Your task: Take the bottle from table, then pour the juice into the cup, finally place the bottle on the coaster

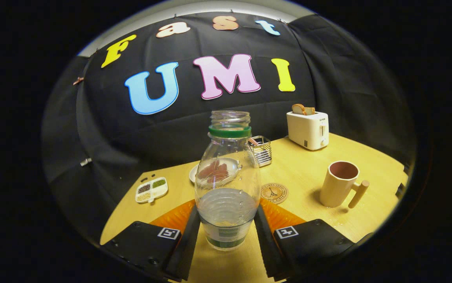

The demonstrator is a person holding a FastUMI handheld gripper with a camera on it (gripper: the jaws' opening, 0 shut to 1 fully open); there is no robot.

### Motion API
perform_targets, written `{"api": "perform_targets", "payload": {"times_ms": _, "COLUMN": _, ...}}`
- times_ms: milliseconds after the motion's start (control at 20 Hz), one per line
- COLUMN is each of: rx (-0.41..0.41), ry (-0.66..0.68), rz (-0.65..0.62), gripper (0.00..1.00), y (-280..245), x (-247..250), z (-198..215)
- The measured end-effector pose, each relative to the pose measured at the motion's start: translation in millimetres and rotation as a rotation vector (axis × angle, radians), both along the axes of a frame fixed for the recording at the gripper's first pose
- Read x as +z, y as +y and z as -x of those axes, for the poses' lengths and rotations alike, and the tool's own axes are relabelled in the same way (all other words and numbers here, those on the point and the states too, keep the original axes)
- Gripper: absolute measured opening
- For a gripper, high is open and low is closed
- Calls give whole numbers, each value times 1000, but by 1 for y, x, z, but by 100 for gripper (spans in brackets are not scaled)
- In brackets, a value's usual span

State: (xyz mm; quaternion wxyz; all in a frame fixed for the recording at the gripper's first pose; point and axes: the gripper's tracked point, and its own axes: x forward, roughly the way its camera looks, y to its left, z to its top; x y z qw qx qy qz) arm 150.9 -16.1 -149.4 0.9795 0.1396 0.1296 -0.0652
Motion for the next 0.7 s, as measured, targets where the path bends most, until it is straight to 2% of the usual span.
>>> {"api": "perform_targets", "payload": {"times_ms": 250, "rx": -46, "ry": -57, "rz": -253, "gripper": 73, "y": -23, "x": 31, "z": -2}}
{"api": "perform_targets", "payload": {"times_ms": 700, "rx": -119, "ry": -9, "rz": -586, "gripper": 73, "y": -74, "x": 23, "z": -11}}
